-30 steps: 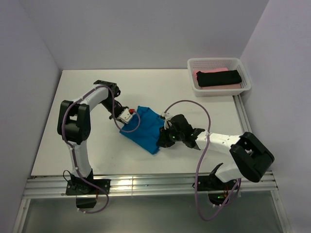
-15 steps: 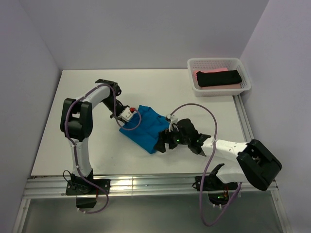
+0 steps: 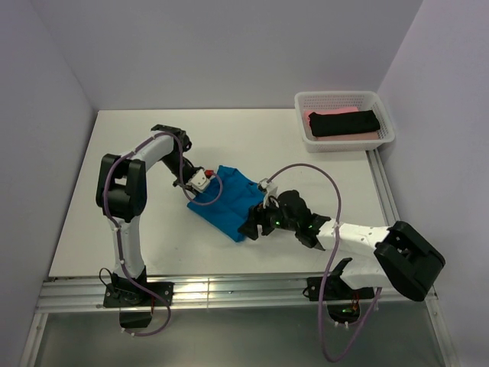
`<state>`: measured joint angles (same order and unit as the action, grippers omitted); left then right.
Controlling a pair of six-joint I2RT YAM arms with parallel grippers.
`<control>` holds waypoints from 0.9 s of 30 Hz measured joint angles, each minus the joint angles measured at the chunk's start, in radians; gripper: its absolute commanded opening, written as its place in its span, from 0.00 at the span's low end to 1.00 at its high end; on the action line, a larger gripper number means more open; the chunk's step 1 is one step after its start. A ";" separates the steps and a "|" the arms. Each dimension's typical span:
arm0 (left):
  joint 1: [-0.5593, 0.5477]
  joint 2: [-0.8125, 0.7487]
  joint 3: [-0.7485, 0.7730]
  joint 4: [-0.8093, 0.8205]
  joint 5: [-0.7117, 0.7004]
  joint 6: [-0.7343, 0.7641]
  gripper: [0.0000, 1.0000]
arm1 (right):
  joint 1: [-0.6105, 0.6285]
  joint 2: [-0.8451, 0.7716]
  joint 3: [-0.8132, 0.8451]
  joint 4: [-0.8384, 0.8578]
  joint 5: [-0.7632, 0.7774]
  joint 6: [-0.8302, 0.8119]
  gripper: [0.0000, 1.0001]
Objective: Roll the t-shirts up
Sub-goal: Roll the tshirt
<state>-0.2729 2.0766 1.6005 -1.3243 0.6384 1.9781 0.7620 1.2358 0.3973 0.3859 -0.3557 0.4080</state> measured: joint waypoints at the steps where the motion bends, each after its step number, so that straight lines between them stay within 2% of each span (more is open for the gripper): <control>1: -0.001 0.000 0.001 0.000 0.000 0.000 0.00 | 0.008 0.013 0.002 0.004 0.010 0.000 0.80; 5: -0.002 0.000 0.003 -0.001 -0.006 0.000 0.00 | 0.043 0.067 0.022 0.008 0.055 -0.003 0.84; 10: -0.005 0.000 0.004 -0.001 -0.008 0.000 0.00 | 0.074 0.123 0.048 0.029 0.106 -0.005 0.74; 17: -0.008 0.000 0.004 -0.001 -0.012 0.000 0.01 | 0.093 0.142 0.048 0.103 0.149 0.013 0.46; 18: -0.008 0.000 0.004 -0.001 -0.012 0.000 0.00 | 0.095 0.150 0.048 0.109 0.149 0.017 0.37; 20: -0.008 0.000 0.005 -0.001 -0.012 0.000 0.00 | 0.099 0.168 0.048 0.123 0.148 0.022 0.26; 21: -0.009 0.000 0.005 -0.001 -0.012 0.000 0.00 | 0.100 0.174 0.048 0.125 0.148 0.027 0.14; 23: -0.010 0.000 0.007 -0.001 -0.012 0.000 0.01 | 0.103 0.182 0.048 0.136 0.145 0.037 0.03; 27: -0.010 0.000 0.021 -0.001 -0.015 -0.001 0.00 | 0.105 0.195 0.048 0.156 0.129 0.055 0.00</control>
<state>-0.2832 2.0766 1.6215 -1.3254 0.6231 1.9770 0.8665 1.4303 0.4454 0.5415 -0.2264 0.4629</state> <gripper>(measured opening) 0.025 0.036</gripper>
